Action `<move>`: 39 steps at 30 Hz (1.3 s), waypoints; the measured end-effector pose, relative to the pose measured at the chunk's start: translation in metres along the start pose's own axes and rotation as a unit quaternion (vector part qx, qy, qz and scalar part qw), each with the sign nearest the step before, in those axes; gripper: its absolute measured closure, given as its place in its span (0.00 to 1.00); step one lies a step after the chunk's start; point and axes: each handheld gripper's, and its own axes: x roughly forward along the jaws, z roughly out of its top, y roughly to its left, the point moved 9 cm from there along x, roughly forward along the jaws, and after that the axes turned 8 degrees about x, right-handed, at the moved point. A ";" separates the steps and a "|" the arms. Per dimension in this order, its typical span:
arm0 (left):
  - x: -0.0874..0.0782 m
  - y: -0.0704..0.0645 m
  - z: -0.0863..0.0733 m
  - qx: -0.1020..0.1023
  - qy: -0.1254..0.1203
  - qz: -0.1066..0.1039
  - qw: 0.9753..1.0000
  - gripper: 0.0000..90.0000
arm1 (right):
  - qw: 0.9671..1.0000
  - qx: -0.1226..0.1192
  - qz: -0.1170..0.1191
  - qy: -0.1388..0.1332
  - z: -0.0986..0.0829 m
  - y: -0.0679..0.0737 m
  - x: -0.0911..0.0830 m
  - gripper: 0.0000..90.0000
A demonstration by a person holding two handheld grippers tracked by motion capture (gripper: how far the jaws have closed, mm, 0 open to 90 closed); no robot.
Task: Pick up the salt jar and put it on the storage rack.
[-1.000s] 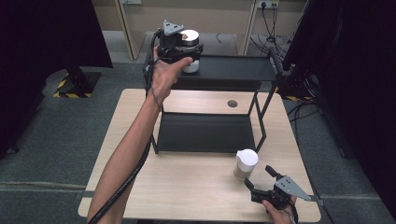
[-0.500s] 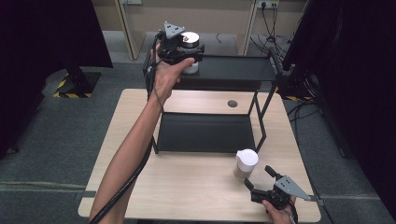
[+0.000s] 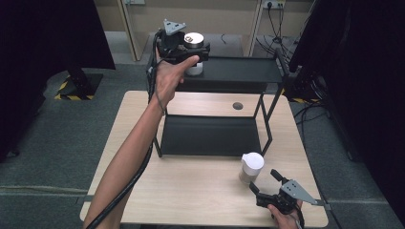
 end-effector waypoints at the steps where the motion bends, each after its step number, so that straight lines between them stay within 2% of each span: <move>1: -0.001 -0.001 0.000 -0.001 0.000 0.000 1.000 0.00 | 1.000 0.000 0.000 0.000 0.000 0.000 0.000 0.01; 3: -0.004 -0.002 -0.001 -0.010 -0.001 -0.005 1.000 0.00 | 1.000 -0.001 0.000 0.000 0.000 0.000 0.000 0.01; 6: -0.009 -0.007 -0.002 0.000 0.000 -0.003 1.000 0.00 | 1.000 0.000 0.000 0.000 0.000 0.000 0.000 0.01; 9: -0.015 -0.011 -0.005 -0.014 0.003 -0.003 1.000 0.00 | 1.000 0.001 0.000 0.001 0.000 0.000 0.000 0.01; 12: -0.021 -0.014 -0.007 -0.008 -0.001 0.003 1.000 0.00 | 1.000 0.002 0.000 0.003 0.000 0.001 0.000 0.01; 21: -0.040 -0.023 -0.016 -0.006 -0.007 -0.010 1.000 0.00 | 1.000 0.001 0.000 0.002 0.000 0.001 0.000 0.01; 28: -0.055 -0.027 -0.030 -0.006 -0.016 -0.031 0.999 0.00 | 1.000 0.001 0.000 0.003 -0.001 0.001 0.001 0.01; 32: -0.065 -0.030 -0.041 -0.005 -0.025 -0.049 0.998 0.00 | 1.000 0.001 0.000 0.003 -0.001 0.002 0.001 0.01; 35: -0.072 -0.032 -0.049 -0.012 -0.031 -0.063 0.997 0.00 | 1.000 0.001 0.000 0.003 -0.001 0.002 0.001 0.01; 39: -0.080 -0.034 -0.057 -0.007 -0.039 -0.076 0.996 0.00 | 1.000 0.000 0.000 0.003 -0.001 0.002 0.001 0.01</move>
